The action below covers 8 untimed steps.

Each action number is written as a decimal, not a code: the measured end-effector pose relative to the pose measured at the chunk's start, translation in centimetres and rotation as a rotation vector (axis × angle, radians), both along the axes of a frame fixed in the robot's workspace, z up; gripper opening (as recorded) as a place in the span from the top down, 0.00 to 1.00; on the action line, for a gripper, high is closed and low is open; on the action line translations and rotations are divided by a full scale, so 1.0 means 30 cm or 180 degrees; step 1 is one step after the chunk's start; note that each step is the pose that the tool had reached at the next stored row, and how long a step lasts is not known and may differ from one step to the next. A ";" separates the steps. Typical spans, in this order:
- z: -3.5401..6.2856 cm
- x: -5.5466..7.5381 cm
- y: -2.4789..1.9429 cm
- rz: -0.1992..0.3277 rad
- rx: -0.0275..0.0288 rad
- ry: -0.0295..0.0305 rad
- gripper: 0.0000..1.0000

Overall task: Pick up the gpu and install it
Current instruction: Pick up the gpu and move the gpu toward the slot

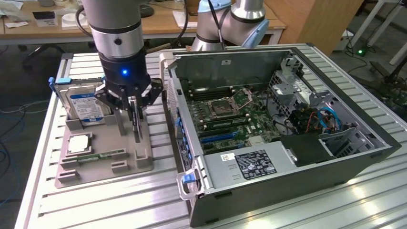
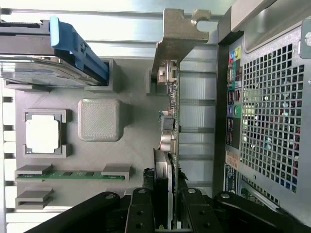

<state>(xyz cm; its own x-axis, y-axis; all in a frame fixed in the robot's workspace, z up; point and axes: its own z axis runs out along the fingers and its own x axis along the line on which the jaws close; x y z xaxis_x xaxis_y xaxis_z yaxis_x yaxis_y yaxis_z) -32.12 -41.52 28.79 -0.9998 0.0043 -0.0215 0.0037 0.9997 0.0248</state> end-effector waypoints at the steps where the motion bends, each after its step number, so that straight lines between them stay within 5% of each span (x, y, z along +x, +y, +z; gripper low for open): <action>1: 0.003 0.000 0.000 0.0000 -0.0001 0.0000 0.73; 8: 0.013 0.000 0.000 0.0000 -0.0002 -0.0001 0.73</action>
<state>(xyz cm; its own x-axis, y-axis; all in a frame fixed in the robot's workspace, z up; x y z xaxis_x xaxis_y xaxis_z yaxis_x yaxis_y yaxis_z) -32.12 -41.52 29.19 -0.9998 0.0043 -0.0218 0.0038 0.9997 0.0242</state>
